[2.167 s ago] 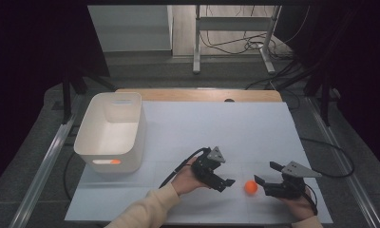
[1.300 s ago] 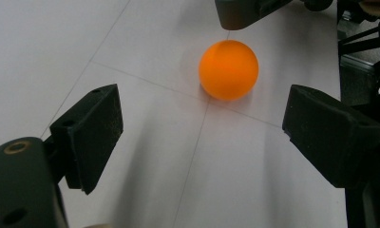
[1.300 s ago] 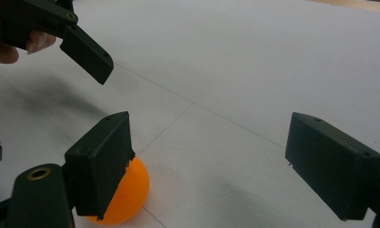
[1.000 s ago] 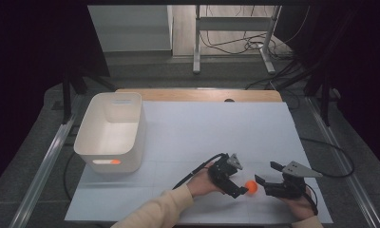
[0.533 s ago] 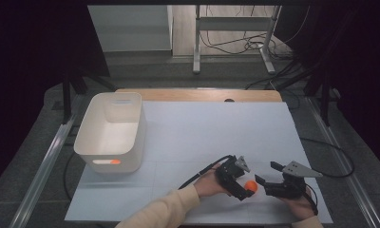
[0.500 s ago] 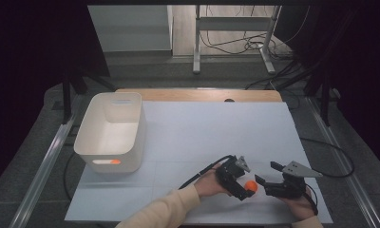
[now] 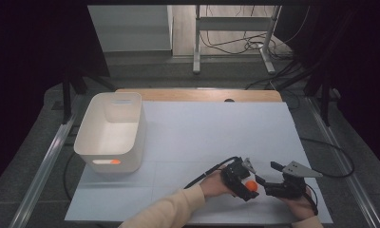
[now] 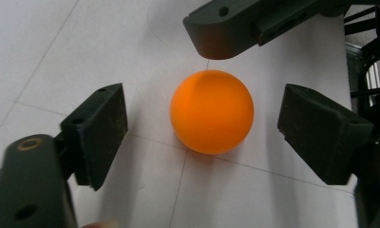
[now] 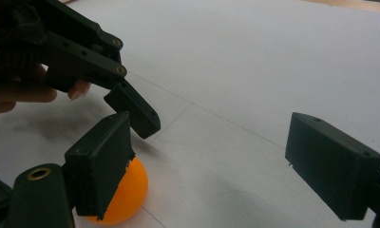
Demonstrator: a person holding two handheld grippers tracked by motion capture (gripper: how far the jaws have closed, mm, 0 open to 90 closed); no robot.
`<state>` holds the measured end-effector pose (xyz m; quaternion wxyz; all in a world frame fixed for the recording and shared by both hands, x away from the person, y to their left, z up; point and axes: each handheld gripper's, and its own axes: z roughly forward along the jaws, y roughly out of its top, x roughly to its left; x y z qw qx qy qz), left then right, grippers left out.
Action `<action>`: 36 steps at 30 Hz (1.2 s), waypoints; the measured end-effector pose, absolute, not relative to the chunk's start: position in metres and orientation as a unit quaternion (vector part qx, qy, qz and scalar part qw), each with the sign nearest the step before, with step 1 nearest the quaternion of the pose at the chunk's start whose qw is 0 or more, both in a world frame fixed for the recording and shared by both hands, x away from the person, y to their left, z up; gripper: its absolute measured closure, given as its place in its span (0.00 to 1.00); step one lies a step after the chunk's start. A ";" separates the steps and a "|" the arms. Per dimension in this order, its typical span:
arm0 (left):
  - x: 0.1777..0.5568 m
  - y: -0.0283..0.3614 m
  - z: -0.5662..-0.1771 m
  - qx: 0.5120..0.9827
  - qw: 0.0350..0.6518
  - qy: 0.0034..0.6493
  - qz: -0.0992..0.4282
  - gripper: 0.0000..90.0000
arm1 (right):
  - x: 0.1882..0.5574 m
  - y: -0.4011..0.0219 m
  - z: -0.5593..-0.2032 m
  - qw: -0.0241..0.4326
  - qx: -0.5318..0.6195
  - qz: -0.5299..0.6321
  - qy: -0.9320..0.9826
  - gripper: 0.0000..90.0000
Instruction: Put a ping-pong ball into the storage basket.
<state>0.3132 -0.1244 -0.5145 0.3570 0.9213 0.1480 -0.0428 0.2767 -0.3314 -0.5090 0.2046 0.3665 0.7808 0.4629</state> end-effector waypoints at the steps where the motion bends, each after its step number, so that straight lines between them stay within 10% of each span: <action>1: 0.313 -0.125 -0.515 0.921 0.357 0.147 -0.044 0.24 | 0.277 -0.331 -0.509 0.205 0.366 0.463 0.781 0.18; 11: 0.314 -0.125 -0.516 0.921 0.359 0.142 -0.058 0.55 | 0.277 -0.331 -0.509 0.206 0.365 0.461 0.782 0.18; 36: 0.308 -0.092 -0.503 0.914 0.377 0.147 -0.030 0.56 | 0.277 -0.332 -0.510 0.206 0.366 0.457 0.784 0.18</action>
